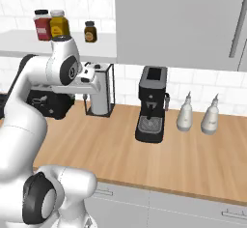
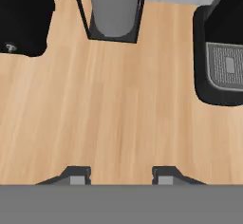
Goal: Take a straw from the drawer in front and place it inside the glass cup on the dining counter.
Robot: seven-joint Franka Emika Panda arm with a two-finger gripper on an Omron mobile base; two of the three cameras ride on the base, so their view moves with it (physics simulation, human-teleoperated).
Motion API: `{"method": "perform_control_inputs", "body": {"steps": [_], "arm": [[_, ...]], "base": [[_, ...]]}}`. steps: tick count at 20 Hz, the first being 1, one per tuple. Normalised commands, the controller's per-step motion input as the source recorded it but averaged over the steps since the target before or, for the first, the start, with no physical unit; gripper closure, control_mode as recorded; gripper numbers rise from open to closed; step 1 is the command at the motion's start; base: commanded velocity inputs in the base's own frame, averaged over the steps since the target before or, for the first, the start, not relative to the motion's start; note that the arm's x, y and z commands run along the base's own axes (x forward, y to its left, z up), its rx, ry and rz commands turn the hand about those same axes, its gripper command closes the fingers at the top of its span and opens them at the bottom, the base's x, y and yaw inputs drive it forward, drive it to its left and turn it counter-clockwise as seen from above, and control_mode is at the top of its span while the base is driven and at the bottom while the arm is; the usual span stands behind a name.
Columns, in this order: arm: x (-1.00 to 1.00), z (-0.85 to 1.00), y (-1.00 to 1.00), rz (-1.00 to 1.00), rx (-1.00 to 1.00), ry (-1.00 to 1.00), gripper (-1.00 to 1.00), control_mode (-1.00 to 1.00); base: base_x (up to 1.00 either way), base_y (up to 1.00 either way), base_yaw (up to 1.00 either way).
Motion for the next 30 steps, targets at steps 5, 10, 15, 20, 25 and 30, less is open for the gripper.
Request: {"method": "perform_control_inputs", "body": {"steps": [5,10,15,20,25,30], "arm": [[-0.17,0.0,0.0,0.0,0.0,-0.03,-1.0,1.0],[0.0,0.0,0.0,0.0,0.0,0.0,-1.0,1.0],[0.0,0.0,0.0,0.0,0.0,0.0,-1.0,1.0],[0.0,0.0,0.0,0.0,0.0,0.0,-1.0,1.0],[0.0,0.0,0.0,0.0,0.0,0.0,-1.0,1.0],[0.0,0.0,0.0,0.0,0.0,0.0,-1.0,1.0]], "base": [[-0.58,0.0,-0.02],[-1.0,-0.39,-0.03],[-0.13,-0.95,0.32],[0.22,-0.75,0.59],[0.25,-0.7,0.62],[0.01,-0.97,0.52]]}}
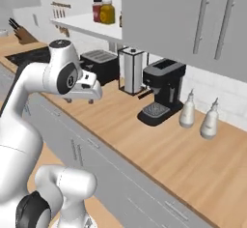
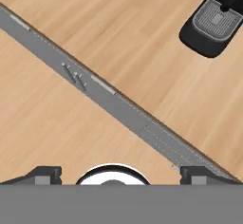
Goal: Take a straw from the drawer in front and place it inside the glass cup on the dining counter.
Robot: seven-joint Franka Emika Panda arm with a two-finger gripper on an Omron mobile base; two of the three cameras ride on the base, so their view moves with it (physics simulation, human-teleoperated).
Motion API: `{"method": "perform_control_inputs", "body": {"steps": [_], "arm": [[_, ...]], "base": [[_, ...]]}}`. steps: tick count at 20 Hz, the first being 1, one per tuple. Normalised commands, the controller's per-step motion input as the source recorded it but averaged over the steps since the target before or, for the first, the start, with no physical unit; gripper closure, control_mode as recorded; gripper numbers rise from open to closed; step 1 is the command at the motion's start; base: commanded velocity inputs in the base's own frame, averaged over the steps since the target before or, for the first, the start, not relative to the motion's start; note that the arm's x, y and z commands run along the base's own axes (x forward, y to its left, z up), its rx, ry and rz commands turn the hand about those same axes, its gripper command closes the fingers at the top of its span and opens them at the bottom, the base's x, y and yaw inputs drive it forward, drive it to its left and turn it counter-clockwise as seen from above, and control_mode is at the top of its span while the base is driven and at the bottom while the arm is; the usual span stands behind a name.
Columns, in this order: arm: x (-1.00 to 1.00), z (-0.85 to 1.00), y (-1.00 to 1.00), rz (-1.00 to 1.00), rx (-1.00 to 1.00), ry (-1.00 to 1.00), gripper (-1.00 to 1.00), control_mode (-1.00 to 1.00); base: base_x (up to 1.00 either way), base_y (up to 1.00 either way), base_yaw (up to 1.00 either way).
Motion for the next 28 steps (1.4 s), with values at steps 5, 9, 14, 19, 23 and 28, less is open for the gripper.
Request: {"method": "perform_control_inputs", "body": {"steps": [5,9,14,19,23,28], "arm": [[0.0,0.0,0.0,0.0,0.0,0.0,-1.0,1.0],[0.0,0.0,0.0,0.0,0.0,0.0,-1.0,1.0],[0.0,0.0,0.0,0.0,0.0,0.0,-1.0,1.0],[0.0,-0.06,-0.21,0.15,0.0,0.0,-1.0,-1.0],[0.21,-0.06,-0.14,0.2,0.0,0.0,-1.0,-1.0],[0.71,-0.47,0.52,0.06,-0.19,0.0,-1.0,-1.0]], "base": [[0.0,-0.81,0.4],[0.29,-0.41,0.37],[0.34,-0.46,0.44],[0.01,-0.47,0.3],[0.0,0.0,0.0],[0.0,0.0,0.0]]}}
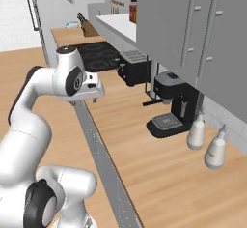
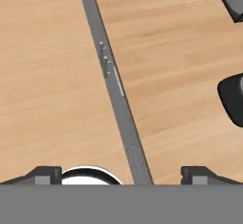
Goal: Take a straw from the drawer in front and place it inside the glass cup on the dining counter.
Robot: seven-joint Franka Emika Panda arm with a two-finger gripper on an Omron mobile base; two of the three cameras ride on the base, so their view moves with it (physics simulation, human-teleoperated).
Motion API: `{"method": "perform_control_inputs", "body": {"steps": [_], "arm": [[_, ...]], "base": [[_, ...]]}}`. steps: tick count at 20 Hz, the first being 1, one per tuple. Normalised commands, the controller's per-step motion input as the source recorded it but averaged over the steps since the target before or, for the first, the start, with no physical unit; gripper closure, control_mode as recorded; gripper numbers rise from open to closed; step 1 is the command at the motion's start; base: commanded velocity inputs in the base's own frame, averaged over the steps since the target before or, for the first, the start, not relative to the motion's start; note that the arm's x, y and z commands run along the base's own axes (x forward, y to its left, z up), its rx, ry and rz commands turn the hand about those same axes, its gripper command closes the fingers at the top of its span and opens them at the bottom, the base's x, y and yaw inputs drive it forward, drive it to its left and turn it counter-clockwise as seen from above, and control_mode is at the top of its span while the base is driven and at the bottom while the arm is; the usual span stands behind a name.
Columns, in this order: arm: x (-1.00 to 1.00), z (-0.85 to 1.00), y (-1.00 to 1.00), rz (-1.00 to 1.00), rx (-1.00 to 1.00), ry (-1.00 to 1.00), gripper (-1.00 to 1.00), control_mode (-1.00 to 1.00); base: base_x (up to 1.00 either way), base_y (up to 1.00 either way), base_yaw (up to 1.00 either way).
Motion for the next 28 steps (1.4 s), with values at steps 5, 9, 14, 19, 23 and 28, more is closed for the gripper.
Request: {"method": "perform_control_inputs", "body": {"steps": [5,9,14,19,23,28], "arm": [[0.64,-0.71,0.76,0.0,-0.34,0.0,-1.0,-1.0],[0.34,-0.98,0.7,0.0,-0.41,0.0,-1.0,-1.0],[0.28,-1.0,0.7,0.0,-0.38,0.01,-1.0,-1.0],[0.27,-0.88,0.28,-0.03,-0.29,0.01,-1.0,-1.0],[0.34,-0.69,0.0,-0.07,-0.28,0.0,-1.0,-1.0],[0.33,-0.47,-0.26,-0.01,-0.16,0.0,-1.0,-1.0]], "base": [[0.0,0.0,0.0],[0.0,0.0,0.0],[0.0,0.0,0.0],[0.0,0.0,0.0],[0.0,0.0,0.0],[0.0,0.0,0.0]]}}
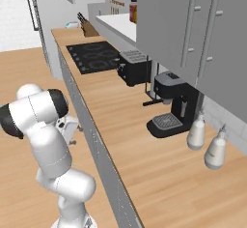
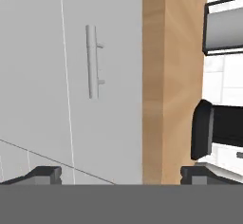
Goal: Take a straw from the drawer in front and place it inside the glass cup on the dining counter.
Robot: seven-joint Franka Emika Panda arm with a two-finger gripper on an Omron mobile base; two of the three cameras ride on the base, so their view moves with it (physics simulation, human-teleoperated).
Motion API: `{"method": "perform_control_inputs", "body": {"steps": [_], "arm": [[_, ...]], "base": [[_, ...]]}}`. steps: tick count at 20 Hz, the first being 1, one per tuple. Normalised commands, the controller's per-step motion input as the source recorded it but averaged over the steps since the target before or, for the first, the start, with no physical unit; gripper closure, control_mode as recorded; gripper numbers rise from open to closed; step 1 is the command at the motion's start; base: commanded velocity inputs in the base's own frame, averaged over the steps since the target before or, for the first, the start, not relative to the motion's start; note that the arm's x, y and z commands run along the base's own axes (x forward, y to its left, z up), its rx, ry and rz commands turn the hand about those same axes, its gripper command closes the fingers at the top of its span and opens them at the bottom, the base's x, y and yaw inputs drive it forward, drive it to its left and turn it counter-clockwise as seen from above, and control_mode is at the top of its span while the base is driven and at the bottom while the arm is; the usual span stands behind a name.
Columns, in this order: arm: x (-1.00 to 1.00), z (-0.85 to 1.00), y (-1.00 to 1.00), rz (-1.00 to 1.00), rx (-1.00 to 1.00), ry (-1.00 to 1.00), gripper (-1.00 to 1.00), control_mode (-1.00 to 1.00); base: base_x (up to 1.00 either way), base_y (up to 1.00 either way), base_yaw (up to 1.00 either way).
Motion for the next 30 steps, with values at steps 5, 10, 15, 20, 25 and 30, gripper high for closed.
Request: {"method": "perform_control_inputs", "body": {"steps": [5,10,15,20,25,30], "arm": [[0.36,-0.41,-0.41,0.0,-0.05,-0.03,-1.0,-1.0],[0.37,-0.4,-0.3,0.01,-0.01,0.0,-1.0,-1.0],[0.56,-0.3,-0.22,0.08,0.0,-0.02,-1.0,-1.0],[0.5,-0.43,-0.17,0.11,0.0,0.0,-1.0,-1.0],[0.33,-0.35,-0.13,0.08,0.0,-0.02,-1.0,-1.0],[0.25,-0.19,-0.23,0.07,0.0,-0.07,-1.0,-1.0]], "base": [[0.0,0.0,0.0],[0.0,0.0,0.0],[0.0,0.0,0.0],[0.0,0.0,0.0],[0.0,0.0,0.0],[0.0,0.0,0.0]]}}
